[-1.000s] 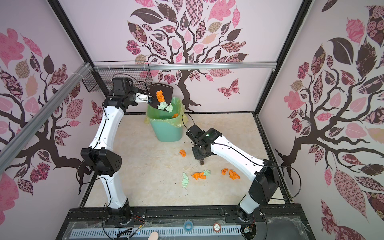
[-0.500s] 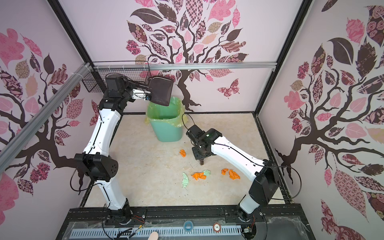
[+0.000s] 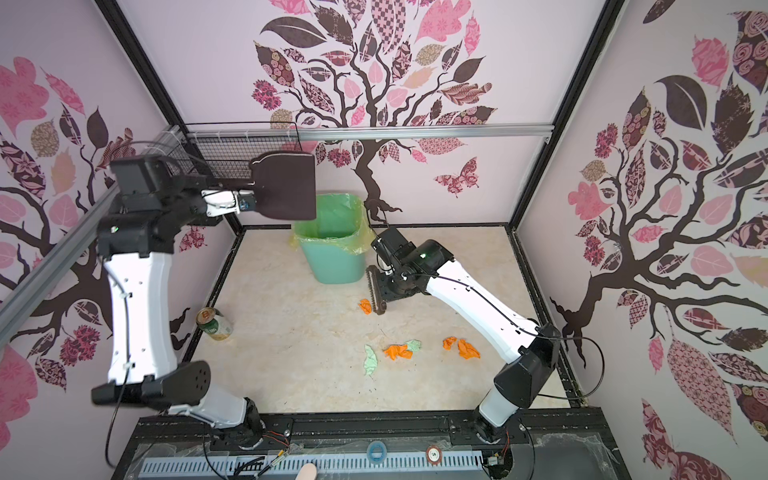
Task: Sweep away the paper scraps from the table
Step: 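Tip the dustpan over the green bin to dump scraps with the left gripper, then lower the empty dustpan with the left gripper while the right moves the brush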
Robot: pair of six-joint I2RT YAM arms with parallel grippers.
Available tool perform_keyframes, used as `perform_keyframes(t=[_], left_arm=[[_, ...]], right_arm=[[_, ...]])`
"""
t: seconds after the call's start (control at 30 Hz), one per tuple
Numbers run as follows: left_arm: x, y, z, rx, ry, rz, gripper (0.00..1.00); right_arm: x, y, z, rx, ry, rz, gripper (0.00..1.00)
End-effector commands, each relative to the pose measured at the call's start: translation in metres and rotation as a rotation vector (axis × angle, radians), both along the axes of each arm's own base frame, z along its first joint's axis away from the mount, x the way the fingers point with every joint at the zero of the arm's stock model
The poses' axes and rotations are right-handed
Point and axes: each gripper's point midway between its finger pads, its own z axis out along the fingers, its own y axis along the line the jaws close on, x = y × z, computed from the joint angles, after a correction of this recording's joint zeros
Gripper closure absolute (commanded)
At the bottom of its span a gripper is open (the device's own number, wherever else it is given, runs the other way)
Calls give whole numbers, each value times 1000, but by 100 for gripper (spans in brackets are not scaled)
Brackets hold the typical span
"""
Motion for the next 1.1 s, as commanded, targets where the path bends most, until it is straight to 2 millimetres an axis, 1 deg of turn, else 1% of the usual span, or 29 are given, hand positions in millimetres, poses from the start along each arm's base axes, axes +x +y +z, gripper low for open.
perform_keyframes(t=[0.0, 0.1, 0.13, 0.2, 0.23, 0.27, 0.33, 0.4, 0.43, 0.57, 0.6, 0.67, 0.77, 0.93, 1.07], left_arm=[[-47, -16, -59, -119, 172, -81, 100], [-86, -17, -93, -172, 270, -81, 100], [-94, -17, -101, -191, 290, -82, 100], [-110, -19, -124, -229, 329, -85, 100], [-115, -20, -129, -242, 334, -81, 100], [-121, -21, -139, -258, 353, -79, 100], [-131, -24, -153, -287, 401, -76, 100], [-137, -27, -165, -324, 441, -75, 100], [-137, -28, -169, -337, 447, -75, 100], [-134, -27, -188, -374, 465, -62, 100], [-132, -26, -194, -384, 469, -59, 100], [-130, -26, -205, -397, 485, -56, 100], [-127, -26, -219, -419, 499, -49, 100], [-126, -23, -247, -419, 537, -41, 100], [-127, -19, -265, -407, 558, -31, 100]], right_arm=[[-15, 28, 14, 180, 109, 24, 100], [-31, 48, 17, 304, 224, 52, 100], [-38, 56, 17, 348, 271, 67, 100], [-44, 69, 12, 426, 352, 54, 100], [-42, 72, 11, 450, 366, 31, 100], [-38, 74, 8, 478, 387, -10, 100], [-27, 78, 3, 555, 432, -96, 100], [-10, 76, -1, 648, 454, -208, 100], [-4, 73, -2, 671, 448, -250, 100], [28, 60, 6, 740, 382, -376, 100], [36, 57, 6, 755, 372, -408, 100], [48, 51, 2, 774, 363, -458, 100], [58, 49, -17, 751, 395, -497, 100], [61, 36, -59, 659, 464, -553, 100], [46, 21, -80, 561, 516, -559, 100]])
